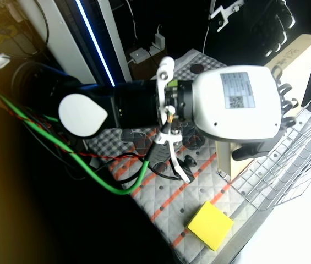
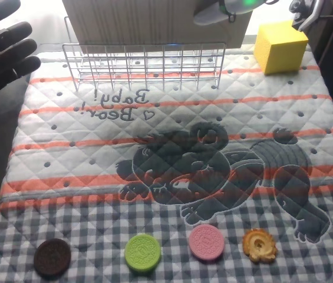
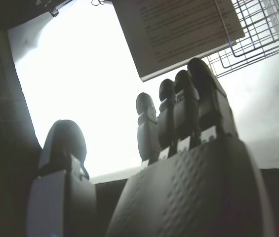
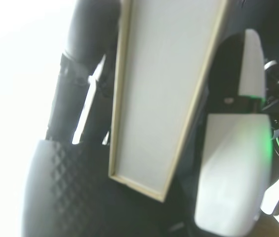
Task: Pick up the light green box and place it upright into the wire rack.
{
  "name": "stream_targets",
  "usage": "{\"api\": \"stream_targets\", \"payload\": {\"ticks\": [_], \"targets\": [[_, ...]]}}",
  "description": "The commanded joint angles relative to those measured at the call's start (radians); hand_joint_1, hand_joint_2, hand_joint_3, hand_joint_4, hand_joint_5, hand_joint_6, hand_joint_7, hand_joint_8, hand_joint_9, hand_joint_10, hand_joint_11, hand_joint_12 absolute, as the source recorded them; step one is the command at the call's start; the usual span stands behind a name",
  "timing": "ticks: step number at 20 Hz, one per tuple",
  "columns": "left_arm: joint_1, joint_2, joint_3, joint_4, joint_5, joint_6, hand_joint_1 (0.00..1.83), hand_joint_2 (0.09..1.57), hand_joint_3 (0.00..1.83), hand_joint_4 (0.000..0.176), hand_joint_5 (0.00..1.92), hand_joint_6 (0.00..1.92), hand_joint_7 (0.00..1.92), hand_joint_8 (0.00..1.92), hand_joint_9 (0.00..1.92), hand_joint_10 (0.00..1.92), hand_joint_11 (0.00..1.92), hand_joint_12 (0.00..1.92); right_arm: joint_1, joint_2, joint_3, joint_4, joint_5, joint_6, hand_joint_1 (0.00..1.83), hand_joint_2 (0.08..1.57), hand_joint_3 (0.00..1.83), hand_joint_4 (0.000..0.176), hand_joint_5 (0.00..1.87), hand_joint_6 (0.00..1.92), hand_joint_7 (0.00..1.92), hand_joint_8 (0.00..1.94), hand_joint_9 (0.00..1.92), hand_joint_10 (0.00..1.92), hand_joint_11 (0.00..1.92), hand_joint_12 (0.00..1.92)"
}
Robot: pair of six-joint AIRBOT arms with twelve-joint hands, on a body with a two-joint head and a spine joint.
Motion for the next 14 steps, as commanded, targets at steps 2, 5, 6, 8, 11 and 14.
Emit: {"api": "stream_targets", "payload": {"ticks": [2,5,6,8,11,14], "targets": [[-0.015,-0.007,0.006,-0.019,-0.118,-0.007,0.65,1.03,0.00,0.105,0.42,0.00,0.29,0.00,0.24,0.00,0.00,0.68,0.018,0.007,0.001,0.037,0.100,0.003,1.16,1.12,0.00,0.000,0.98,0.96,1.45,0.02,1.71,0.00,1.48,0.82],[-0.015,-0.007,0.006,-0.019,-0.119,-0.007,0.65,1.03,0.00,0.109,0.41,0.00,0.29,0.00,0.23,0.00,0.00,0.66,0.017,0.007,0.002,0.038,0.100,0.003,1.16,1.12,0.00,0.000,0.98,0.96,1.46,0.03,1.73,0.01,1.49,0.83],[-0.015,-0.007,0.006,-0.019,-0.120,-0.007,0.65,1.04,0.00,0.108,0.41,0.00,0.29,0.00,0.24,0.00,0.00,0.69,0.017,0.007,0.004,0.038,0.100,0.003,1.16,1.12,0.00,0.000,0.98,0.96,1.46,0.02,1.73,0.01,1.49,0.83],[-0.015,-0.007,0.006,-0.019,-0.122,-0.007,0.64,1.03,0.00,0.111,0.41,0.00,0.30,0.00,0.24,0.00,0.00,0.70,0.012,0.003,0.009,0.047,0.100,0.003,1.16,1.12,0.00,0.000,0.98,0.96,1.46,0.02,1.72,0.00,1.48,0.82],[-0.015,-0.008,0.007,-0.019,-0.125,-0.007,0.66,1.03,0.00,0.112,0.42,0.00,0.29,0.00,0.24,0.00,0.00,0.70,-0.003,-0.008,0.021,0.055,0.100,0.003,1.16,1.11,0.00,0.000,0.98,0.96,1.44,0.01,1.68,0.00,1.41,0.80],[-0.015,-0.008,0.008,-0.018,-0.125,-0.007,0.64,1.02,0.00,0.113,0.42,0.00,0.31,0.00,0.25,0.00,0.00,0.68,-0.013,-0.014,0.028,0.057,0.100,0.003,1.14,1.13,0.00,0.000,0.95,1.01,1.33,0.00,1.47,0.00,1.19,0.83]]}}
